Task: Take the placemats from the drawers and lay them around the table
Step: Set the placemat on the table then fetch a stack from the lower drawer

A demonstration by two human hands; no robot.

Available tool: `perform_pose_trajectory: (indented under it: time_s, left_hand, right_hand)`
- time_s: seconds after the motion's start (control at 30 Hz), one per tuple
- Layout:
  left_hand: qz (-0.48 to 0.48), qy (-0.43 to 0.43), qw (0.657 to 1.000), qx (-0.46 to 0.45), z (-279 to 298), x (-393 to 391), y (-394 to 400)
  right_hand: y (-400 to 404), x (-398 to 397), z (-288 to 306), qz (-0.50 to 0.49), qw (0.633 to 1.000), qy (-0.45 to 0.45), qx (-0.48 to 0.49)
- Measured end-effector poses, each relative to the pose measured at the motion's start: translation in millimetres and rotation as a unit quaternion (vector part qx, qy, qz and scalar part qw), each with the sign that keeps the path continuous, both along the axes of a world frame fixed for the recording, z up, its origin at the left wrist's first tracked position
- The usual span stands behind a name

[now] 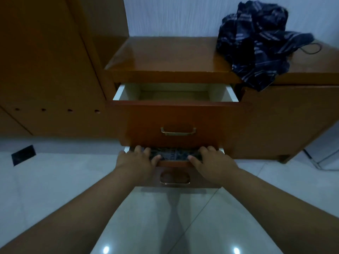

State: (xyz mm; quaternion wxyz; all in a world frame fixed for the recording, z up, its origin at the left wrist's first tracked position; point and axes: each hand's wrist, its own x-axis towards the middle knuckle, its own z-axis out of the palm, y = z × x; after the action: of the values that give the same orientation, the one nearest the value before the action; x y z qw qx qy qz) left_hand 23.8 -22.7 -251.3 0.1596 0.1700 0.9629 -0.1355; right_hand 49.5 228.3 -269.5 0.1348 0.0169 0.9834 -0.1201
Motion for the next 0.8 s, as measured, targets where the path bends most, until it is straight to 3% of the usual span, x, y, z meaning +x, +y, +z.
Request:
perform_pose_trajectory:
  time_s: [0.17, 0.37, 0.57, 0.67, 0.8]
  left_hand:
    - [0.013, -0.116, 0.991, -0.063, 9.5, -8.6, 7.3]
    - [0.057, -0.198, 0.977, -0.043, 4.1, -25.5, 8.3]
    - [0.017, -0.172, 0.985, -0.011, 16.1, -17.2, 2.9]
    - [0.071, -0.193, 0.978, 0.029, 15.5, -23.5, 1.5]
    - [0.026, -0.143, 0.988, 0.054, 8.2, -19.0, -3.3]
  right_hand:
    - [-7.4, -10.9, -0.5, -0.021, 0.997, -0.063, 0.048]
    - [-23.0, -21.4, -1.4, 0.003, 0.984, -0.157, 0.083]
    - [-27.8, -28.3, -1.0, -0.025, 0.975, -0.218, 0.022]
    - [-23.1, -32.0, 6.0, -0.046, 0.980, -0.194, -0.021]
    - [-12.9, -25.7, 15.8, -0.028, 0.985, -0.154, -0.069]
